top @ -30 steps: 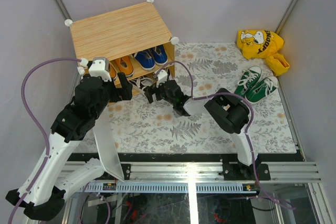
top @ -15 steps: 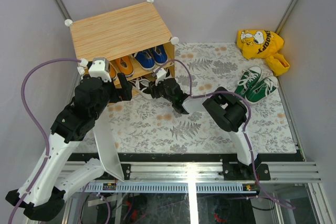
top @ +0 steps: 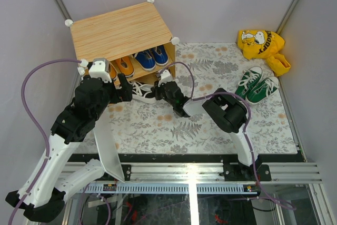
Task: Place and organize the shoes in the shoe cabinet
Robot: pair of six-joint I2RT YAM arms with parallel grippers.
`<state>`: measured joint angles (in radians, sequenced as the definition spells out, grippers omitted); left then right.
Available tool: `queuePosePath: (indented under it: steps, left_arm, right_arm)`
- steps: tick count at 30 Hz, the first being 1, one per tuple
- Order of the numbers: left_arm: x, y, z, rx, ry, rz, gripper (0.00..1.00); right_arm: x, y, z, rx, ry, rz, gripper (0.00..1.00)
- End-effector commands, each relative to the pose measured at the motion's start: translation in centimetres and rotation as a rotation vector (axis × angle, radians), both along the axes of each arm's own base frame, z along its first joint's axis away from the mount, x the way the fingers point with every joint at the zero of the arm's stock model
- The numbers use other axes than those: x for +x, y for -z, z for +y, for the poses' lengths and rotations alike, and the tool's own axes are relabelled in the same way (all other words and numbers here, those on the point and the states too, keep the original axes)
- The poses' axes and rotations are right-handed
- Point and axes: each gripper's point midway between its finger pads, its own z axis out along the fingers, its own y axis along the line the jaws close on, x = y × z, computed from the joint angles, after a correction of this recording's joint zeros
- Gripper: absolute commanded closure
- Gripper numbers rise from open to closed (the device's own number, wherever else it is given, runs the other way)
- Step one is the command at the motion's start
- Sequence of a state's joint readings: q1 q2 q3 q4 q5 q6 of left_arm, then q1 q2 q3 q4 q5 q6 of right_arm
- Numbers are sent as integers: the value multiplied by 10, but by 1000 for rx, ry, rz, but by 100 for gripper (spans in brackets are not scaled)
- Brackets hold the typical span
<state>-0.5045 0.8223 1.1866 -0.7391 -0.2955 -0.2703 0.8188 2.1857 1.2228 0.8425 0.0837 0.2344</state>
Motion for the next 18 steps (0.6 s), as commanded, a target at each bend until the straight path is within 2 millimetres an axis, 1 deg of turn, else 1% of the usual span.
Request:
queuePosePath:
  steps: [1, 3, 5, 6, 11, 15, 16, 18]
  left_arm:
    - [1, -7, 0, 8, 5, -40, 0]
    - [1, -7, 0, 6, 6, -40, 0]
    - [1, -7, -1, 4, 10, -40, 0]
    - [1, -7, -1, 4, 12, -39, 0]
    - [0, -10, 0, 1, 12, -48, 0]
    - [-1, -10, 0, -1, 12, -51, 0]
    - [-2, -11, 0, -4, 14, -54, 0]
    - [-2, -10, -1, -4, 17, -52, 0]
  right_arm:
    - [21, -54, -22, 233, 240, -49, 100]
    - [24, -62, -33, 271, 334, -46, 100]
    - [28, -69, -39, 285, 408, -51, 100]
    - [31, -72, -40, 283, 443, -50, 100]
    - [44, -73, -45, 292, 593, 9, 100]
    - [45, -80, -47, 305, 675, 17, 100]
    - [46, -85, -48, 303, 713, 7, 100]
    - [46, -85, -49, 285, 751, 6, 100]
